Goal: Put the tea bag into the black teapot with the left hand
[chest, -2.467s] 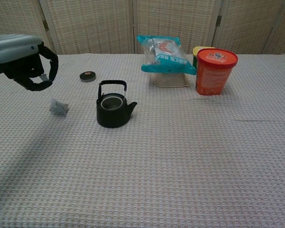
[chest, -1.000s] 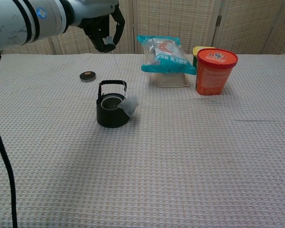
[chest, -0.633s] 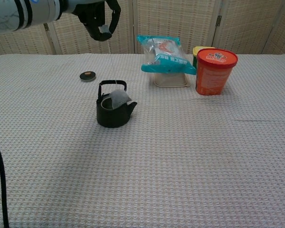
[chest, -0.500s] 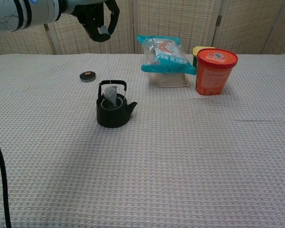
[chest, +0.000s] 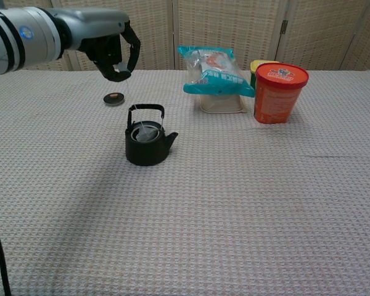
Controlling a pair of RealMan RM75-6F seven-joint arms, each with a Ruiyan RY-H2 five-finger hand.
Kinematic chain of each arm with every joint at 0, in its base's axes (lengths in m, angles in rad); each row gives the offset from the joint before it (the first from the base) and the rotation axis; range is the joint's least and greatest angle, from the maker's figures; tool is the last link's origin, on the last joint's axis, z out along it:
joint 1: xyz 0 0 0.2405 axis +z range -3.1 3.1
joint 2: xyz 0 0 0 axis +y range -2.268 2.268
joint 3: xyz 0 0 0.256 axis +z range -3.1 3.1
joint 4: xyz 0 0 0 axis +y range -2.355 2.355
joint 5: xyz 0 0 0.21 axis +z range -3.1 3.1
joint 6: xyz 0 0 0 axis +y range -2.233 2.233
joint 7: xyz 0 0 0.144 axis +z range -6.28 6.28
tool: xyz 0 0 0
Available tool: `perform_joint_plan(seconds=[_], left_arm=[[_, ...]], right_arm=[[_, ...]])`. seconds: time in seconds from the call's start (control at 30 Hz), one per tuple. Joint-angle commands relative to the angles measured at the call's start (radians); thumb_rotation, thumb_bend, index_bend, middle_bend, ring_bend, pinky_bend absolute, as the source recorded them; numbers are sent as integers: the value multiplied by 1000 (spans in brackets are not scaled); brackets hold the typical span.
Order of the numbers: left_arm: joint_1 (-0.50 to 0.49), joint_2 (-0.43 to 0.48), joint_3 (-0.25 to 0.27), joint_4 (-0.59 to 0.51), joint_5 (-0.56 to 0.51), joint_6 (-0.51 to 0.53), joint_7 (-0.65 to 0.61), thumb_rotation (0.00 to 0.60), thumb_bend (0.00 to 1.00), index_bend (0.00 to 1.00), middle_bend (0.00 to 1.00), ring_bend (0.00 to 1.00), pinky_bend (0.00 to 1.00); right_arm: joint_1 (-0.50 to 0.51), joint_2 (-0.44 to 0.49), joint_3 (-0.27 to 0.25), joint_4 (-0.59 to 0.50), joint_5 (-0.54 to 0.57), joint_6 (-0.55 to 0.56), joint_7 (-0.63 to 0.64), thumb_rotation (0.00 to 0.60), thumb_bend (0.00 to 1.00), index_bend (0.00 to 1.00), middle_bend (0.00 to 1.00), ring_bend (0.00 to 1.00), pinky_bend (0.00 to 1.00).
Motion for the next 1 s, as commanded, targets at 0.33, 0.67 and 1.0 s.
perform_joint_plan(seconds=[0.33, 0.67, 1.0], left_arm=[[201, 139, 149, -259, 161, 54, -193, 600, 420, 150, 1000, 1000, 1000], [272, 284, 207, -377, 308, -50, -353, 600, 357, 0, 1000, 1000, 1000], [87, 239, 125, -297, 1, -323, -430, 600, 620, 0, 1000, 1000, 1000]], right_arm=[[-14, -8, -13, 0, -31, 31, -22, 600, 269, 0, 0, 0, 0], [-21, -14, -24, 0, -58, 49, -35, 600, 270, 0, 0, 0, 0], [-14, -11, -29, 5, -62, 35, -30, 600, 269, 0, 0, 0, 0]])
